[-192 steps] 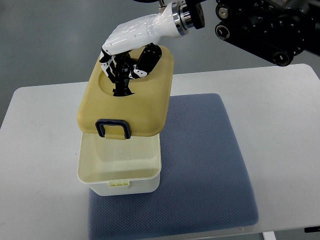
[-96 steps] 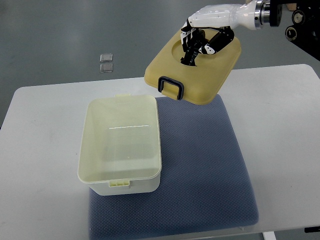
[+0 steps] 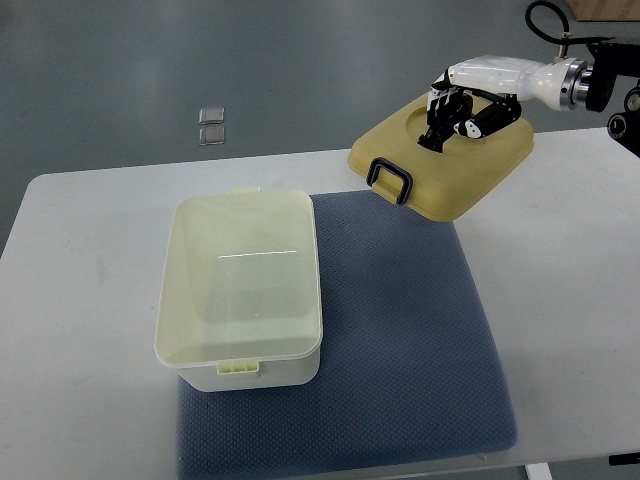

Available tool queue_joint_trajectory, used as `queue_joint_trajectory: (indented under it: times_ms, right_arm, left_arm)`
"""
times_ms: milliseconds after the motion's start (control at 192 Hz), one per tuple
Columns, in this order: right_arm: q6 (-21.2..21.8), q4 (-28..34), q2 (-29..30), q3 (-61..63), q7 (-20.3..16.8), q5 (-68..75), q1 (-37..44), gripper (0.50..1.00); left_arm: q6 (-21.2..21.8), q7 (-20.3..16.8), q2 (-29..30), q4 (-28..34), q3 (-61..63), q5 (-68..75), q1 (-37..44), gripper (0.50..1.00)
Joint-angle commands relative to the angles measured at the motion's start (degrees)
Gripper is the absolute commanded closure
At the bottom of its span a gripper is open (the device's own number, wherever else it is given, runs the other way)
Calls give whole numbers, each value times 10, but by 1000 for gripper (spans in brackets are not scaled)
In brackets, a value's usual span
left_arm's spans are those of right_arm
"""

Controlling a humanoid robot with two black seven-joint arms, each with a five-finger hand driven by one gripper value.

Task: Open white storage box with right hand
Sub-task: 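Lower the yellow lid onto the mat beside the box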

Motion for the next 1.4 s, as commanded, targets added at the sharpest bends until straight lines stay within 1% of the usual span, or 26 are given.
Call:
queue_joint_trajectory:
  times_ms: [0, 224, 454, 559, 809, 987, 1013, 1070, 1075, 1081, 1086, 1091, 1096, 1102, 1107, 1117, 1122, 1128, 1133, 1180, 1216, 1363, 1394]
  right_arm:
    - [-8, -2, 1, 0, 0, 0, -19, 996]
    - [-28, 0, 13, -2, 3, 1, -45, 987]
    - [-28, 8, 30, -3, 5, 3, -55, 981]
    - [-28, 7, 48, -3, 5, 3, -60, 977]
    - [-28, 7, 74, -3, 5, 2, -89, 967]
    - [-29, 7, 79, -3, 5, 2, -99, 959]
    - [-29, 7, 81, -3, 5, 2, -99, 951]
    - [-29, 7, 87, -3, 5, 2, -103, 916]
    - [-29, 7, 87, -3, 5, 2, -104, 906]
    - [-29, 7, 87, -3, 5, 2, -104, 906]
    - [-29, 7, 88, -2, 5, 2, -105, 891]
    - [-29, 7, 88, -2, 5, 2, -105, 891]
    - [-29, 7, 88, -2, 5, 2, -105, 873]
    - [-29, 7, 88, -2, 5, 2, -105, 873]
    - [-29, 7, 88, -2, 5, 2, -106, 855]
    - [-29, 7, 88, -2, 5, 2, -106, 854]
    - [-29, 7, 88, -2, 5, 2, -107, 836]
    - [-29, 7, 88, -2, 5, 2, -107, 836]
    - [-29, 7, 88, -2, 5, 3, -107, 822]
    - [-29, 7, 89, -2, 5, 3, -108, 785]
    - [-28, 7, 89, -2, 5, 3, -108, 744]
    - [-28, 7, 89, -2, 5, 5, -108, 699]
    - [-28, 7, 88, -2, 5, 9, -108, 673]
  left_arm:
    - [0, 0, 0, 0, 0, 0, 0, 500]
    - [0, -1, 0, 0, 0, 0, 0, 500]
    - [0, 0, 0, 0, 0, 0, 0, 500]
    - [0, 0, 0, 0, 0, 0, 0, 500]
    - [0, 0, 0, 0, 0, 0, 0, 500]
    - [0, -1, 0, 0, 0, 0, 0, 500]
    - [0, 0, 0, 0, 0, 0, 0, 500]
    - [0, 0, 0, 0, 0, 0, 0, 500]
    - [0, 0, 0, 0, 0, 0, 0, 500]
    - [0, 0, 0, 0, 0, 0, 0, 500]
    - [0, 0, 0, 0, 0, 0, 0, 500]
    - [0, 0, 0, 0, 0, 0, 0, 500]
    - [0, 0, 0, 0, 0, 0, 0, 500]
    - [0, 0, 0, 0, 0, 0, 0, 500]
    - [0, 0, 0, 0, 0, 0, 0, 500]
    - [0, 0, 0, 0, 0, 0, 0, 500]
    - [0, 0, 0, 0, 0, 0, 0, 500]
    - [0, 0, 0, 0, 0, 0, 0, 500]
    - [0, 0, 0, 0, 0, 0, 0, 500]
    - [0, -1, 0, 0, 0, 0, 0, 500]
    - [0, 0, 0, 0, 0, 0, 0, 500]
    - [0, -1, 0, 0, 0, 0, 0, 500]
    - [0, -1, 0, 0, 0, 0, 0, 500]
